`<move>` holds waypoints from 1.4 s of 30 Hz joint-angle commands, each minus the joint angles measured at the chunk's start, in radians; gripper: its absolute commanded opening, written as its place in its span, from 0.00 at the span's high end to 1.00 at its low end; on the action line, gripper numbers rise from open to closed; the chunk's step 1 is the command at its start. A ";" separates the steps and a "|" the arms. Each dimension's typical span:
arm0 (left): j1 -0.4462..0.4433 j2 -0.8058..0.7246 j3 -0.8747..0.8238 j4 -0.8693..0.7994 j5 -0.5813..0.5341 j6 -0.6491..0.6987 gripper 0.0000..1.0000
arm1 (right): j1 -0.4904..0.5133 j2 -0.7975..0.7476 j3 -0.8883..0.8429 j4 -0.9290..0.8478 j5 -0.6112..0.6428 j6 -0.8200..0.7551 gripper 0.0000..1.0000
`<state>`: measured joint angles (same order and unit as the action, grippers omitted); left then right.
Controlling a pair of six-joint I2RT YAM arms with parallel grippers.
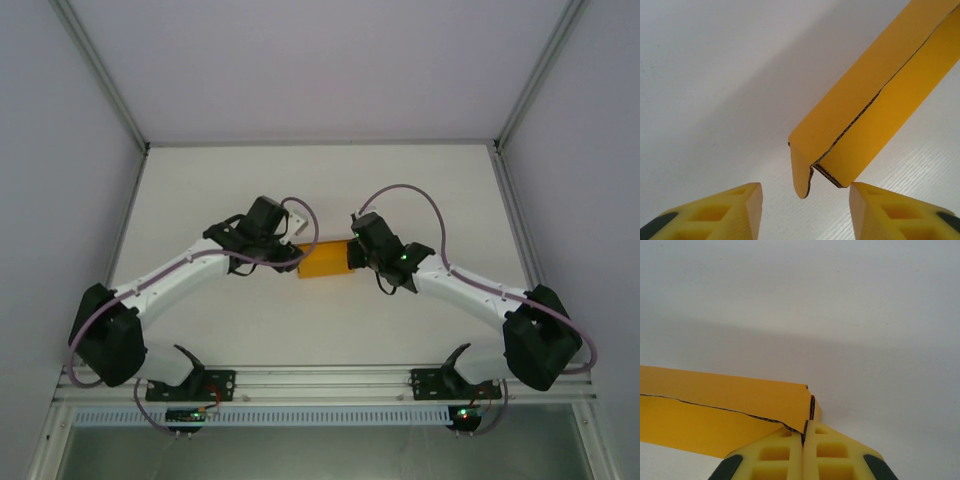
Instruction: Assemble paper box
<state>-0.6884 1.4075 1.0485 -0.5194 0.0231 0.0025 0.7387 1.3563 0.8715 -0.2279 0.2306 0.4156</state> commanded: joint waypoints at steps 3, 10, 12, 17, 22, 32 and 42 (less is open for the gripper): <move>-0.006 0.037 0.054 -0.003 -0.038 -0.036 0.66 | 0.010 0.028 0.009 -0.089 -0.035 0.021 1.00; -0.034 0.043 0.079 -0.030 -0.083 -0.099 0.74 | 0.011 0.033 0.012 -0.100 -0.026 0.017 1.00; -0.044 0.046 0.084 -0.036 -0.101 -0.109 0.74 | 0.013 0.034 0.013 -0.101 -0.025 0.017 1.00; -0.048 0.072 0.090 -0.037 -0.128 -0.122 0.77 | 0.015 0.032 0.013 -0.098 -0.025 0.015 1.00; -0.050 0.097 0.105 -0.058 -0.170 -0.131 0.78 | 0.017 0.030 0.014 -0.101 -0.031 0.013 1.00; -0.048 0.100 0.132 -0.072 -0.112 -0.249 0.96 | 0.030 0.037 0.011 -0.101 -0.005 0.006 1.00; 0.002 0.092 0.133 -0.136 0.088 -0.427 1.00 | 0.101 0.046 -0.034 -0.075 0.130 -0.015 1.00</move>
<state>-0.6998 1.5154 1.1587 -0.6098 -0.0170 -0.3508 0.8169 1.3735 0.8745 -0.2371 0.3355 0.4110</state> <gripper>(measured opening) 0.055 0.044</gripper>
